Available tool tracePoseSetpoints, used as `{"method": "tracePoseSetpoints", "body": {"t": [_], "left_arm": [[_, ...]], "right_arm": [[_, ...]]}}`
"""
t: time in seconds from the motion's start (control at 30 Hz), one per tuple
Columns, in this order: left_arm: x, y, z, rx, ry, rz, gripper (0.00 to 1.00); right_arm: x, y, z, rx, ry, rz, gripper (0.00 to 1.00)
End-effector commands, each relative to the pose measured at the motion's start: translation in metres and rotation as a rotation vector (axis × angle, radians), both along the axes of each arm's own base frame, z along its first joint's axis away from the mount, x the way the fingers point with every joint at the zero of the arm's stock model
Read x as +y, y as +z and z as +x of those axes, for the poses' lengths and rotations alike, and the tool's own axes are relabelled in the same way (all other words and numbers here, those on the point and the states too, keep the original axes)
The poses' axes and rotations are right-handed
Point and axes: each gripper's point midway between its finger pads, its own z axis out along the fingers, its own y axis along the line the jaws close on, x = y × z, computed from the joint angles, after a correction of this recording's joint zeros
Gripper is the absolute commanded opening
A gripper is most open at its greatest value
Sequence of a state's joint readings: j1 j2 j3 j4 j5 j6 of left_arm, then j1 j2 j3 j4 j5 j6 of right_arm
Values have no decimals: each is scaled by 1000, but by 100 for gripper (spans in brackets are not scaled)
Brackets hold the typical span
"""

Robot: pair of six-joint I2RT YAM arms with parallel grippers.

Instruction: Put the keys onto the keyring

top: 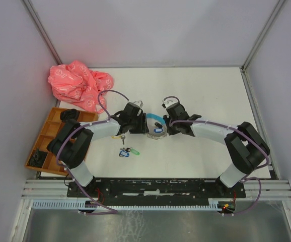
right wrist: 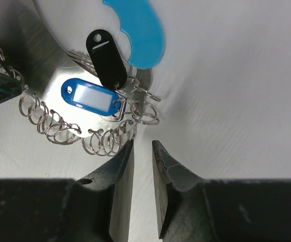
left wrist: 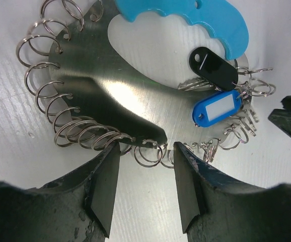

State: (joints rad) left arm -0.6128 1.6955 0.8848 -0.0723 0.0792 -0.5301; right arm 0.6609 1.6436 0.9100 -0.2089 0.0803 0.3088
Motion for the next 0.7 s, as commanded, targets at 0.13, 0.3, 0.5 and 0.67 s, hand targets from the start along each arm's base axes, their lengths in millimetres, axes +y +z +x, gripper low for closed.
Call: {"method": "tracePoseSetpoints", "body": {"t": [0.13,0.3,0.5,0.67], "left_arm": [[1,1,2,-33,-13,12,54],[1,2,2,-33,-14,10,54],[1,3,0,-29,-16,10,54],[1,4,1,-32,-14,5,54]], "right_arm": [[18,37,5,-89,80,65,30],[24,31,3,-80,129,44,30],[24,28,3,-67,150,20,31],[27,25,-1,-47,169,30,32]]}}
